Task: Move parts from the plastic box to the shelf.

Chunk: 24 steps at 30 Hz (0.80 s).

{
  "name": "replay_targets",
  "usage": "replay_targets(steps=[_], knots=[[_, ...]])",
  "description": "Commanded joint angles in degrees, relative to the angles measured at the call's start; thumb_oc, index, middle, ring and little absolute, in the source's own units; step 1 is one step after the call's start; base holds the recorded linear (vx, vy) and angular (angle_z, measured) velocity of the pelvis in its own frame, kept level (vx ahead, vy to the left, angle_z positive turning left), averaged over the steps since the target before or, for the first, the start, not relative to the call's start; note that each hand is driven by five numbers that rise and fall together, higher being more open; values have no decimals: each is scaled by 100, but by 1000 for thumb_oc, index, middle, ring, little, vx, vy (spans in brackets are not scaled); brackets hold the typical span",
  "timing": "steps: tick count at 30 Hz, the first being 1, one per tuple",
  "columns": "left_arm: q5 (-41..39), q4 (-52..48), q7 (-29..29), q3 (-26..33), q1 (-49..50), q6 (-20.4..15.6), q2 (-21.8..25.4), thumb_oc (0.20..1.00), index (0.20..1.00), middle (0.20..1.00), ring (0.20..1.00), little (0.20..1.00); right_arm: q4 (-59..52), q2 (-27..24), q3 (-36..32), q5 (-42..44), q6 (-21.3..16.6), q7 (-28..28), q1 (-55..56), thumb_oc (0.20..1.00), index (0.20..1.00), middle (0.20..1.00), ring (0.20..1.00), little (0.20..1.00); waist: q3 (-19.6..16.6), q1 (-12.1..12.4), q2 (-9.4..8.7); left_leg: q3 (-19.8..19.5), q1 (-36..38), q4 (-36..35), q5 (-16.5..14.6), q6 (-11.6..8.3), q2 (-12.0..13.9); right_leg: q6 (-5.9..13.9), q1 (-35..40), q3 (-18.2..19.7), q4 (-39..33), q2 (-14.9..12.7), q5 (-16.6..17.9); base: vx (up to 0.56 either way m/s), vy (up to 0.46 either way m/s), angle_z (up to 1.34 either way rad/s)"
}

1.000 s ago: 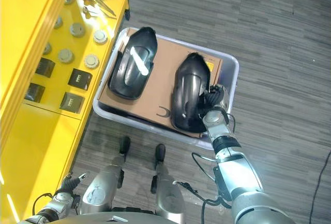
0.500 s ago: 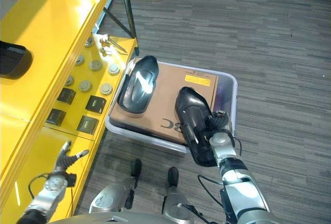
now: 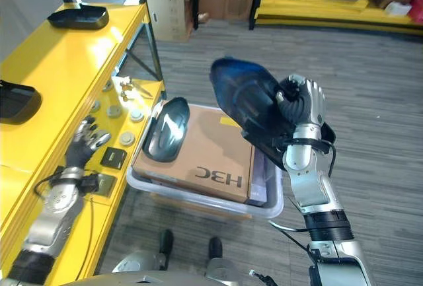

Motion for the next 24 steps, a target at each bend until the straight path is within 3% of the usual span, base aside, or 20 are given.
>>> replay_targets(steps=[1,12,24], knots=[[-16,102,109,-325,-519,-333,269,1000,1000,1000,1000,1000,-201,-51,-97,-333,-434,-568,-608,200,200,200,200,200,-525,61,-206,-108,197,-42,-552,-231,302,489,-13,-88,59,-470,-183,46,-16,-11],[104,314,459,-932,-1581,-408,10,1000,1000,1000,1000,1000,-689,363,505,-399,-452,-948,-1541,200,200,200,200,200,-692,-33,-196,-10,472,-42,-677,-236,371,450,218,1,55,-436,-254,40,-5,-8],[-551,-79,275,-1416,-2223,-562,-106,1000,1000,1000,1000,1000,-590,466,1331,-615,-455,-626,-1984,200,200,200,200,200,-680,-14,-244,-30,562,-42,-701,-239,383,438,354,-43,43,-442,-277,5,0,0]])
